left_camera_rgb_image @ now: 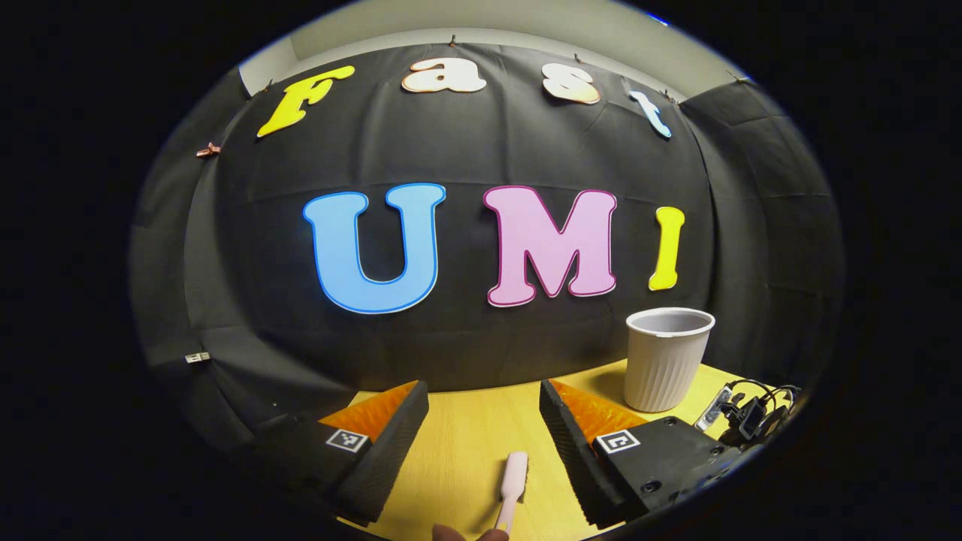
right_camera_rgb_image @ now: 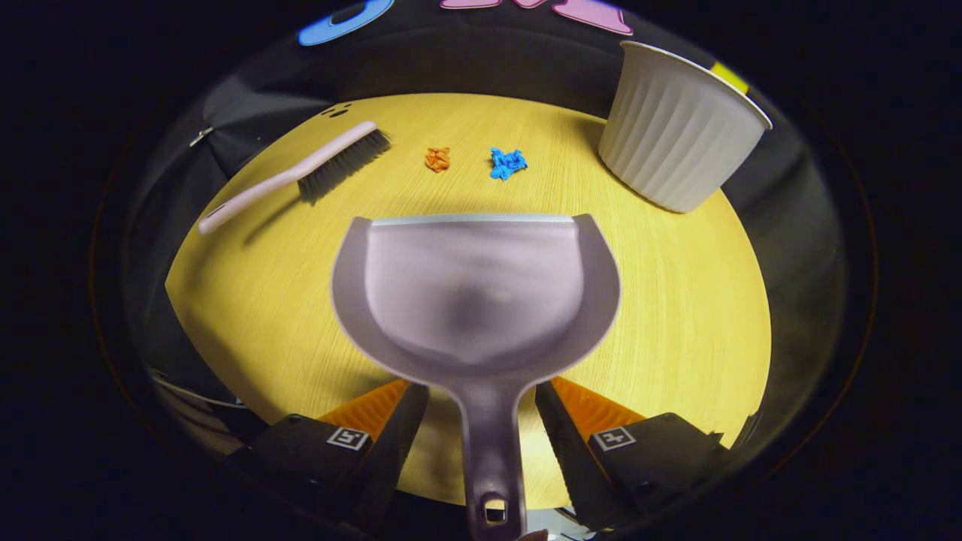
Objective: Pick up the small broom and dustpan from the desktop, sweep the trash into the dustpan with the broom, and then empty the trash into the garbage bin.
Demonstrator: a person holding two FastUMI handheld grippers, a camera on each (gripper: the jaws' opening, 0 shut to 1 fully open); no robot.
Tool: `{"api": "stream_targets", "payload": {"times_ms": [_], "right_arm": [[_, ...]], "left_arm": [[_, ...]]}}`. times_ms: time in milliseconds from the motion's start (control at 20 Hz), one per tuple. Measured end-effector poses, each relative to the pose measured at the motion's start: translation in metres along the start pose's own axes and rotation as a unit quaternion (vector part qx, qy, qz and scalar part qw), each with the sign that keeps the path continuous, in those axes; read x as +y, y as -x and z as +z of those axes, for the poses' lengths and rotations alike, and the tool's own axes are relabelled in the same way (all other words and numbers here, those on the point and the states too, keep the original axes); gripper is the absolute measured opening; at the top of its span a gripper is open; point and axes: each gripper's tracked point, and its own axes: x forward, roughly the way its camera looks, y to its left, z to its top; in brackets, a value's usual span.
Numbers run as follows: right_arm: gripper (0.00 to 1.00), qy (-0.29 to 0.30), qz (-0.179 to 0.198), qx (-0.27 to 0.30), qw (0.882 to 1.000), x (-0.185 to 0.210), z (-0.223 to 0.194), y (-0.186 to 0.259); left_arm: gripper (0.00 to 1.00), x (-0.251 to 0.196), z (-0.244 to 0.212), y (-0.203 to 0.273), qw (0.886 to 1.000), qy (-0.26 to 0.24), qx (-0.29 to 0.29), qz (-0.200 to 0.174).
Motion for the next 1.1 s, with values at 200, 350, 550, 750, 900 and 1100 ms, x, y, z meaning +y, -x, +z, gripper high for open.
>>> {"api": "stream_targets", "payload": {"times_ms": [200,350,550,750,900,1100], "right_arm": [[0.8,-0.024,0.007,0.013,1.0,-0.003,0.008,-0.009],[0.39,-0.022,0.015,0.044,0.999,-0.005,0.007,-0.012],[0.36,-0.017,0.033,0.047,0.998,-0.002,0.008,-0.012],[0.37,-0.006,0.03,-0.005,1.0,-0.012,0.027,0.011],[0.37,0.014,0.032,-0.024,0.999,-0.02,0.033,0.032],[0.37,0.019,0.028,-0.022,0.999,-0.034,0.023,0.047]], "left_arm": [[0.93,0.002,-0.015,-0.006,1.0,0.002,0.022,0.005],[0.93,-0.003,-0.032,-0.014,0.999,0.005,0.045,0.003],[0.93,-0.011,-0.067,-0.026,0.996,-0.009,0.092,-0.016],[0.94,-0.019,-0.134,-0.037,0.977,-0.029,0.206,-0.051],[0.94,-0.023,-0.194,-0.041,0.949,-0.051,0.302,-0.079],[0.83,-0.038,-0.264,-0.041,0.9,-0.045,0.42,-0.109]]}}
